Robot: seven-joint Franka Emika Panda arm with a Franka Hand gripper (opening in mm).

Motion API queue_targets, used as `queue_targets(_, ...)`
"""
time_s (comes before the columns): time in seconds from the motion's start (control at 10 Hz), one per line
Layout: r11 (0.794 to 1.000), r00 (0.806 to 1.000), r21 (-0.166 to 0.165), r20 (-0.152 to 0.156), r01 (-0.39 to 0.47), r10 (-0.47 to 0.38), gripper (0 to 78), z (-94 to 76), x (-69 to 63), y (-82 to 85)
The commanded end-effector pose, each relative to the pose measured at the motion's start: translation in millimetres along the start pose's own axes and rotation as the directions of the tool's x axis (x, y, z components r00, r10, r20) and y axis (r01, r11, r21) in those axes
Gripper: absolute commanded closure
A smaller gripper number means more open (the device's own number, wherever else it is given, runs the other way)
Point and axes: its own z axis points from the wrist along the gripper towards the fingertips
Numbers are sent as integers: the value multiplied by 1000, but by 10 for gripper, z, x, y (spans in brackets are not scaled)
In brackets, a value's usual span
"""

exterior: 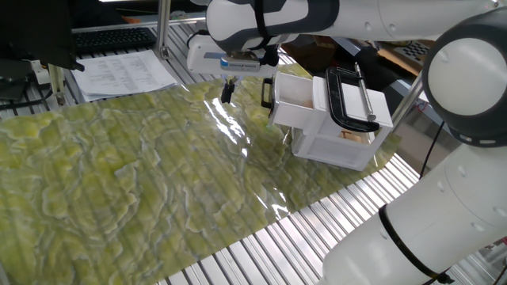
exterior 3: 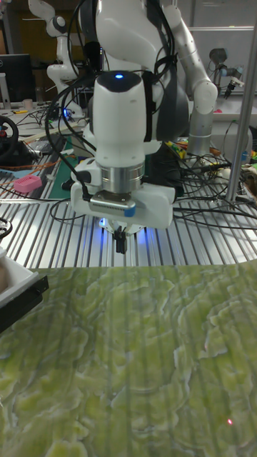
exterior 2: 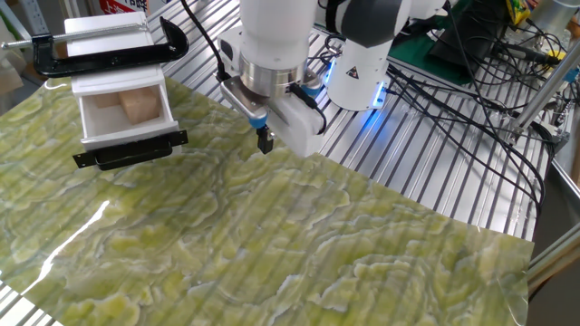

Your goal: Grasp the handle and close the drawer

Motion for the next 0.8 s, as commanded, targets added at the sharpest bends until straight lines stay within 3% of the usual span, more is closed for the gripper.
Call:
queue_targets(0.1, 998, 998, -22, -5, -58, 57, 776, 43, -89, -53)
queue_targets(0.4, 998, 998, -26, -9, -65, 64, 776, 110, -194, -163)
queue_targets(0.6, 993, 994, -29, -7, -113, 113, 776, 131, -248, -223)
queue_targets(0.8, 967, 967, -32, 20, -254, 255, 776, 147, -268, -252)
